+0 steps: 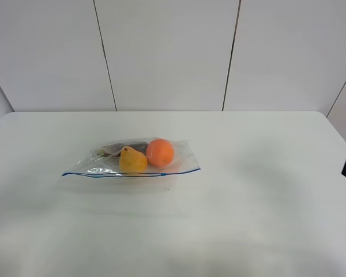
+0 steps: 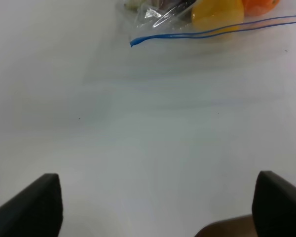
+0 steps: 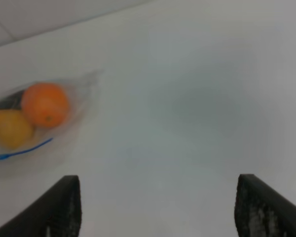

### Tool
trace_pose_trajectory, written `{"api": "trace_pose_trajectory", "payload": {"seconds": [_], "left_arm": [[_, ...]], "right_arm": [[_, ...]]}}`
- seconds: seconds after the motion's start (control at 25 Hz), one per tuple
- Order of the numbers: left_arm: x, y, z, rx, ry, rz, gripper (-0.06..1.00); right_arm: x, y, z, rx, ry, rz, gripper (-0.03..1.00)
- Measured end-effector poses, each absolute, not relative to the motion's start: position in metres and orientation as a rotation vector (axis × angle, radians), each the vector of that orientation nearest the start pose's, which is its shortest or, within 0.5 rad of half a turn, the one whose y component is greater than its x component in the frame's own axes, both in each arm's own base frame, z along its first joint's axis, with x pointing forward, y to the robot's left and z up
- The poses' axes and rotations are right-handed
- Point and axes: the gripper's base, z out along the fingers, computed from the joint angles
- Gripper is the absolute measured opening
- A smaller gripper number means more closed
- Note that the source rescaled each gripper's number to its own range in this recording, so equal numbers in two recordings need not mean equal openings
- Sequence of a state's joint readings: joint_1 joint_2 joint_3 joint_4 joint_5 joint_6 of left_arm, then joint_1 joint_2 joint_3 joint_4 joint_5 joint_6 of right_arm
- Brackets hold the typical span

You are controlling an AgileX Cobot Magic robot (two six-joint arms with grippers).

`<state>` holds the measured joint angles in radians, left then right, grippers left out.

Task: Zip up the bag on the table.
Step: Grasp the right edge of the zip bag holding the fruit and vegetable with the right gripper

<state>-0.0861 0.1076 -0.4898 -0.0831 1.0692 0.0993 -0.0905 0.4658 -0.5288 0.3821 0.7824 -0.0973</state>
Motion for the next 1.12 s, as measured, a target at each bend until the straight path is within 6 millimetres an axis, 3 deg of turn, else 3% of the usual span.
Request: {"api": "trace_pose_trajectory", "payload": {"seconds": [0.36, 0.72, 1.12], "left_arm": [[0.011, -0.008, 0.274, 0.199, 2.160, -0.094, 1.00], [0.011, -0.008, 0.274, 0.199, 2.160, -0.094, 1.00], [0.011, -0.008, 0.274, 0.199, 2.160, -0.094, 1.00]], "right_arm": [[0.142, 0.032, 0.277, 0.150, 2.266, 0.676, 0.90], [0.201, 0.038, 0.228, 0.239, 2.405, 0.933, 0.90], [0.237, 0.051, 0.177, 0.301, 2.452, 1.246, 0.90]]}}
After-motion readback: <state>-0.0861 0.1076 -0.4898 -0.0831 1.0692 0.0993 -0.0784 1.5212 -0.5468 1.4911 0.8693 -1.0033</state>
